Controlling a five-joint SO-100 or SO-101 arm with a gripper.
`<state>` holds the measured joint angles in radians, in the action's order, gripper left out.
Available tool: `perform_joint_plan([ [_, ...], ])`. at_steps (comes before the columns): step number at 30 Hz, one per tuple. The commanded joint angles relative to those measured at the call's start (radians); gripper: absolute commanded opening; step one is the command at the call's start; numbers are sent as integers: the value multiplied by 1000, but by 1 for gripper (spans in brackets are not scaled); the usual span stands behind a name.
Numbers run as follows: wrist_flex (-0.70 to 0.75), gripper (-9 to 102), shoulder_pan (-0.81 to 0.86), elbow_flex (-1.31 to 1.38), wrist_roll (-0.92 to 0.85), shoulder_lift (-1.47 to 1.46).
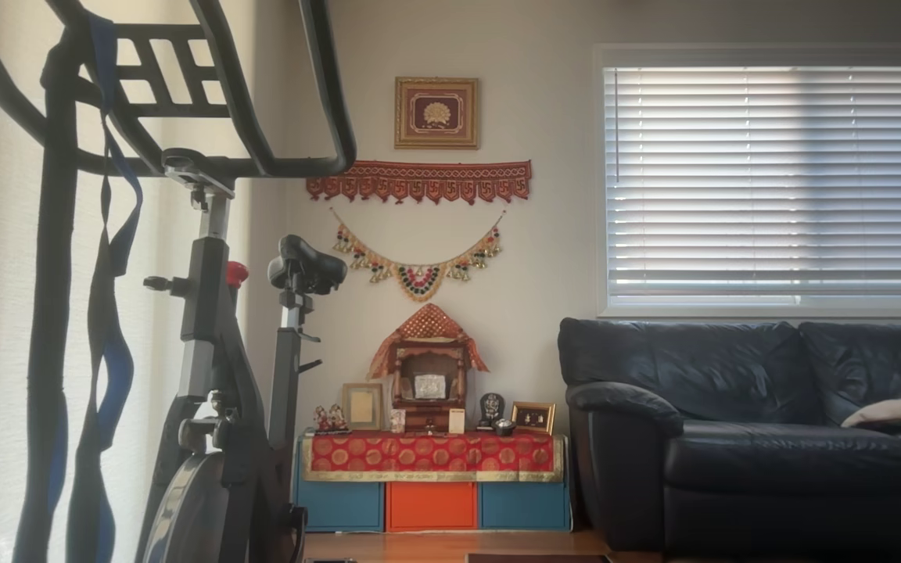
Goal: Sort medicines into box.
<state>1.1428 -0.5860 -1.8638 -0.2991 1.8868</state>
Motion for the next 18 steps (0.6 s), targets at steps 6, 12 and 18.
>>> perform_joint_plan([
  [6,-32,28,-3,2,-3,14],
  [12,-49,25,2,-9,9,2],
  [18,-60,22,5,-14,25,-3],
])
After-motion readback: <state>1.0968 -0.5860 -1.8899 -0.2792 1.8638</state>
